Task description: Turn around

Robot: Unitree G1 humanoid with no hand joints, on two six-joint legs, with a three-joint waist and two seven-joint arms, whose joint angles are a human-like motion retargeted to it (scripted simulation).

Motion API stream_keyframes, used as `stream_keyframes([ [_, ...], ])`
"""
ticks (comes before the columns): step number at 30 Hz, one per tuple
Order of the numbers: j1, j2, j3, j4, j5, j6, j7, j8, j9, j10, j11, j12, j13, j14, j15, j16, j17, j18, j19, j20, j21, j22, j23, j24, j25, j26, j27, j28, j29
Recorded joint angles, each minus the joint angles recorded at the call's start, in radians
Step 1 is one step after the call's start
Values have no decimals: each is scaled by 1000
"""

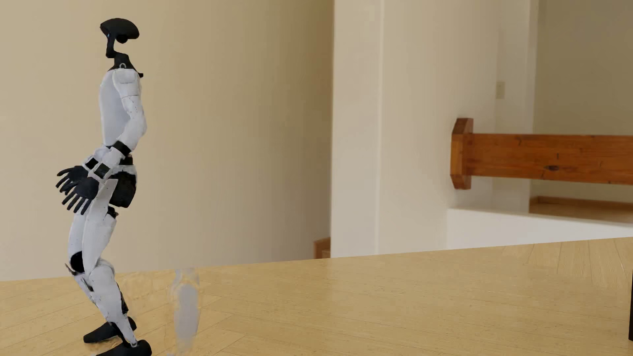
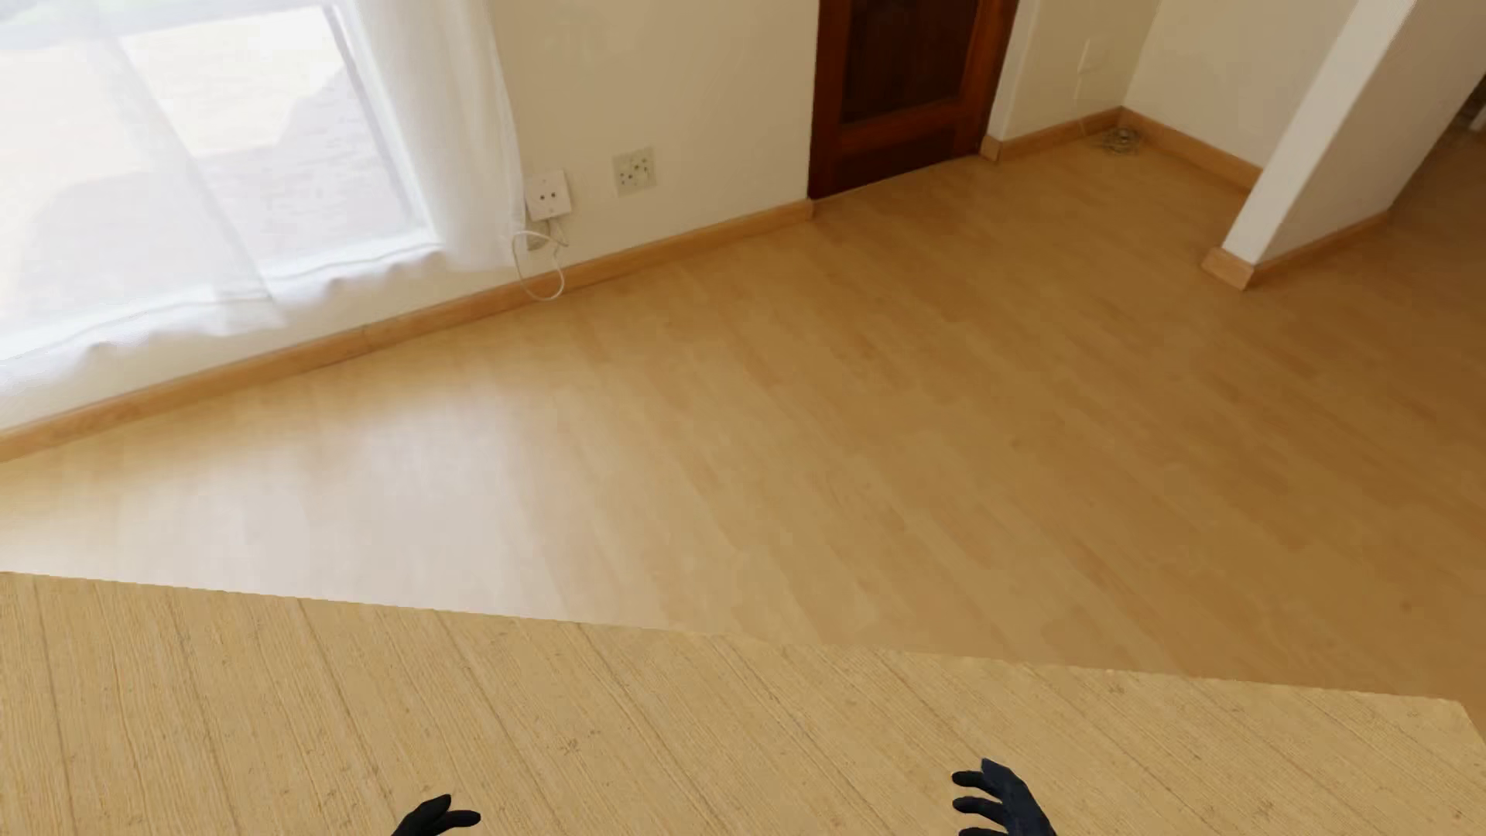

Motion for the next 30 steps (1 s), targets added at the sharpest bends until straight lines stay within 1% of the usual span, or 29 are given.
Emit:
stream_keyframes([
  [1, -13, 29, 30, -27, 3, 7, -44, -4, -11, 35, -84, -46, 43, -30, -102, -28, 7, 44, -48, -26, 54, -8, 74, 2, -8, 58, 3, 12, 1],
  [2, -29, 66, 56, -23, 0, 37, -64, -30, -9, 86, -126, -56, 42, -61, -77, -51, 17, 37, 60, -29, 48, 6, 111, 5, -31, 86, 28, 34, 12],
  [3, -53, 71, 62, -7, -8, 60, -48, -63, 11, 133, -110, -49, -2, -86, -97, -40, 16, 38, 65, -34, 64, 25, 72, 11, -59, 100, 63, 63, 19],
  [4, -65, 62, 81, 2, -17, 69, -32, -77, 36, 165, -69, -25, -51, -106, -113, -31, 15, 56, 70, -14, 91, 32, 41, 19, -76, 110, 83, 93, 19],
  [5, -79, 13, 99, 0, -24, 75, -43, -90, 55, 190, 27, -17, -77, -119, -79, -38, 41, 59, 54, 8, 96, 62, 19, 31, -80, 121, 83, 128, 10],
  [6, -74, -30, 118, -19, -27, 60, -67, -72, 57, 175, 103, -5, -59, -114, -27, -30, 46, 60, -4, 12, 91, 60, 63, 40, -71, 130, 56, 160, 9],
  [7, -57, -32, 138, -32, -27, 44, -92, -47, 60, 150, 62, 7, -41, -106, -36, -17, 37, 59, -81, 7, 61, 54, 108, 44, -61, 124, 38, 189, 23],
  [8, -58, -6, 147, -46, -47, 36, -118, -25, 59, 148, -81, 5, -33, -109, -70, -21, 11, 58, -8, -5, -7, 57, 105, 45, -54, 111, 40, 219, 51],
  [9, -57, 23, 153, -29, -56, 43, -104, -45, 59, 153, -118, 12, -38, -121, -61, -52, -30, 61, 126, -18, 19, 19, 104, 41, -43, 115, 44, 237, 66],
  [10, -50, 39, 151, -15, -65, 33, -73, -62, 62, 146, -122, 6, -36, -121, -74, -49, -22, 61, 125, -16, 33, 21, 65, 32, -27, 107, 49, 234, 70],
  [11, -59, 56, 144, 27, -72, 32, -10, -95, 63, 153, -126, -11, -50, -130, -88, -37, 4, 44, 123, 5, 50, 20, 39, 20, -12, 104, 49, 217, 65],
  [12, -67, 66, 152, 58, -72, 43, 18, -116, 63, 183, -111, -9, -69, -157, -107, -28, 15, 28, 125, 24, 69, 9, 35, 17, -1, 98, 38, 193, 58],
  [13, -67, 53, 146, 62, -76, 58, 10, -125, 68, 210, -44, -12, -87, -178, -100, -34, 23, 41, 129, 38, 91, 48, 31, 22, 2, 81, 23, 173, 48],
  [14, -57, -9, 121, 45, -85, 57, -14, -108, 72, 207, 100, -13, -88, -181, -18, -19, 28, 61, 93, 31, 124, 79, 33, 34, -2, 78, 4, 158, 37],
  [15, -45, -73, 112, 28, -59, 39, -40, -60, 57, 180, 194, -10, -64, -172, 44, -2, 32, 62, -63, 33, 96, 91, 63, 44, -10, 66, -9, 156, 44],
  [16, -19, -104, 98, 17, -27, 23, -67, -29, 60, 153, 216, -17, -60, -166, 23, 14, 31, 59, -173, 32, 43, 106, 65, 53, -24, 51, -2, 161, 64],
  [17, -13, -137, 77, 12, -3, 8, -84, -24, 59, 152, 191, -17, -62, -173, -43, 36, 10, 55, -169, 4, 9, 87, 3, 62, -46, 50, 20, 175, 95],
  [18, -11, -128, 75, -4, 3, -7, -105, -15, 55, 169, 90, -30, -55, -186, -91, 5, -16, 51, -134, -21, -3, 56, 28, 68, -71, 69, 16, 191, 120],
  [19, -20, -78, 81, -9, -27, -20, -100, -12, 50, 210, -46, -46, -39, -197, -36, -38, -43, 37, 55, -33, 14, 29, 87, 68, -83, 88, 4, 202, 135],
  [20, -25, -51, 111, 26, -31, -10, -52, -31, 51, 237, -61, -18, -44, -198, -48, -46, -58, 20, 116, -33, 32, -4, 91, 56, -84, 87, 13, 195, 140],
  [21, -32, -36, 119, 32, -46, 1, -45, -56, 50, 247, -67, 0, -52, -187, -60, -51, -44, 7, 116, -6, 31, 11, 64, 40, -77, 92, 21, 175, 130],
  [23, -59, 4, 165, 112, -63, 58, 4, -133, 54, 234, -83, 12, -97, -218, -80, -39, -10, -52, 118, 20, 52, 3, 60, 19, -38, 134, 14, 126, 77],
  [24, -50, 10, 179, 100, -72, 65, 2, -109, 61, 233, -62, 28, -123, -225, -98, -18, 6, -50, 125, 30, 84, 34, 43, 16, -7, 128, 4, 106, 47],
  [25, -39, 9, 182, 81, -77, 74, -16, -89, 64, 221, -33, 34, -117, -222, -96, 9, 19, -4, 135, 20, 89, 56, 21, 9, 17, 129, -14, 94, 27],
  [26, -15, -1, 170, 65, -71, 77, -33, -63, 73, 197, 28, 30, -110, -213, -73, 15, 15, 32, 54, 34, 93, 75, 28, -1, 25, 125, -31, 95, 19],
  [27, -10, -18, 155, 40, -63, 61, -63, -26, 61, 171, 53, 22, -65, -201, -76, 12, 2, 20, -89, 40, 61, 62, 36, -10, 17, 111, -40, 114, 27],
  [28, 1, 0, 153, 23, -68, 47, -89, -11, 56, 151, -12, -2, -35, -193, -120, 9, -24, 25, -162, 23, 26, 41, 63, -13, 7, 93, -33, 143, 44],
  [29, -15, 55, 141, 23, -103, 40, -87, -26, 54, 186, -99, -20, -16, -176, -124, -10, -44, 15, 144, -2, 23, 8, 80, -9, -1, 73, -9, 176, 58],
  [30, -46, 72, 136, 44, -107, 46, -61, -51, 47, 235, -118, -22, -30, -156, -125, -48, -41, -4, 175, -20, 54, 3, 84, -5, -8, 59, 21, 203, 55],
])
